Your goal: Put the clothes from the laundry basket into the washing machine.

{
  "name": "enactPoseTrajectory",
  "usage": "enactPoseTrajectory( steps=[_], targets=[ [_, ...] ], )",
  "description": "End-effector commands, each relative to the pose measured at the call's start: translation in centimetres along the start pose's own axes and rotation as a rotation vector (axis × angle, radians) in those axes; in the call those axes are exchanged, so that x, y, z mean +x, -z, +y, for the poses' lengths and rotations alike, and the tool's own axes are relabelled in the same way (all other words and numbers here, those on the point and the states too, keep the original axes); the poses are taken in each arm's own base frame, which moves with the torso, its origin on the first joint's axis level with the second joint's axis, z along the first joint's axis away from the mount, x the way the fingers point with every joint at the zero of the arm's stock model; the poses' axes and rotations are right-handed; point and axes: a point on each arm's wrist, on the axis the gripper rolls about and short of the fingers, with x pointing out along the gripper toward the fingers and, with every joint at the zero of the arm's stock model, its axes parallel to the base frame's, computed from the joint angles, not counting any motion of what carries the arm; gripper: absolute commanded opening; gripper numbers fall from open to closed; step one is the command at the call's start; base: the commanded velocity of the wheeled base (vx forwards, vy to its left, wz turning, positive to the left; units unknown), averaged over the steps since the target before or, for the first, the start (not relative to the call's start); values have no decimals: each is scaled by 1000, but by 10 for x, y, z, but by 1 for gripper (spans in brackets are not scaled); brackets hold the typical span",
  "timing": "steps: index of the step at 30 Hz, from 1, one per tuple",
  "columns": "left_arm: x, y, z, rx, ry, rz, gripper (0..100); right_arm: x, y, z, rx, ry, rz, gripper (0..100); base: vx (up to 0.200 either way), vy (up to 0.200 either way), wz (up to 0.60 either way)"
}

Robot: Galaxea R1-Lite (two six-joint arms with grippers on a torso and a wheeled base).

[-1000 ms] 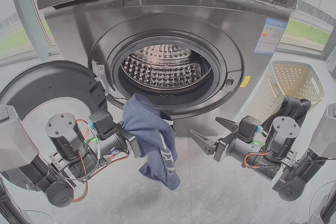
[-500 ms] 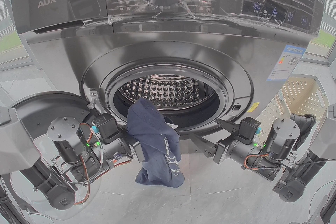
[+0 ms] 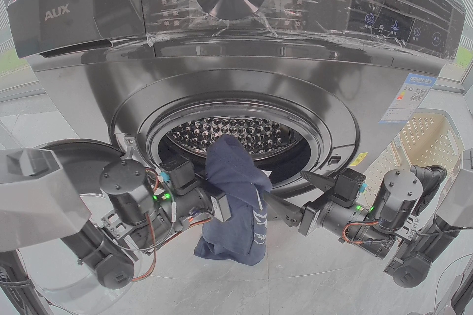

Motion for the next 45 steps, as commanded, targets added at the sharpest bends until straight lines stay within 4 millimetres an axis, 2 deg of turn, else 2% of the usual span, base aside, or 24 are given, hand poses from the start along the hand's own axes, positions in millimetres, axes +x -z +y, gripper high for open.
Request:
enactPoseTrajectory(
  steps=[1, 3, 7, 9, 15, 17, 23, 28, 31, 33, 36, 45],
  targets=[
    [34, 32, 18, -42, -25, 27, 0, -5, 3, 4, 1, -12, 22, 100, 0, 0, 0],
    [43, 36, 20, -72, -27, 18, 0, -6, 3, 4, 1, -16, 21, 100, 0, 0, 0],
    [73, 44, 30, -83, -36, -44, 0, -6, 2, 4, -1, -18, 18, 100, 0, 0, 0],
    [95, 45, 46, -69, -62, -103, 0, -7, 2, 5, -1, -19, 20, 100, 0, 0, 0],
    [123, 50, 57, -67, -95, -134, 0, -7, 3, 5, 1, -19, 21, 100, 0, 0, 0],
    [139, 50, 60, -67, -113, -158, 0, -6, 4, 5, 1, -18, 24, 100, 0, 0, 0],
    [166, 48, 72, -71, -180, -153, 0, -6, 6, 5, 1, -18, 32, 100, 0, 0, 0],
    [189, 41, 94, -79, -290, -137, 0, -6, 6, 4, 2, -17, 33, 100, 0, 0, 0],
    [206, 27, 110, -76, -341, -180, 0, -6, 6, 4, 2, -17, 33, 100, 0, 0, 0],
    [212, 19, 121, -79, -392, -192, 0, -6, 6, 4, 2, -17, 32, 100, 0, 0, 0],
    [209, 24, 136, -116, -472, -147, 0, -6, 6, 3, 4, -15, 34, 100, 0, 0, 0],
    [207, 17, 141, -127, -486, -180, 0, -6, 6, 4, 4, -16, 35, 100, 0, 0, 0]
  ],
)
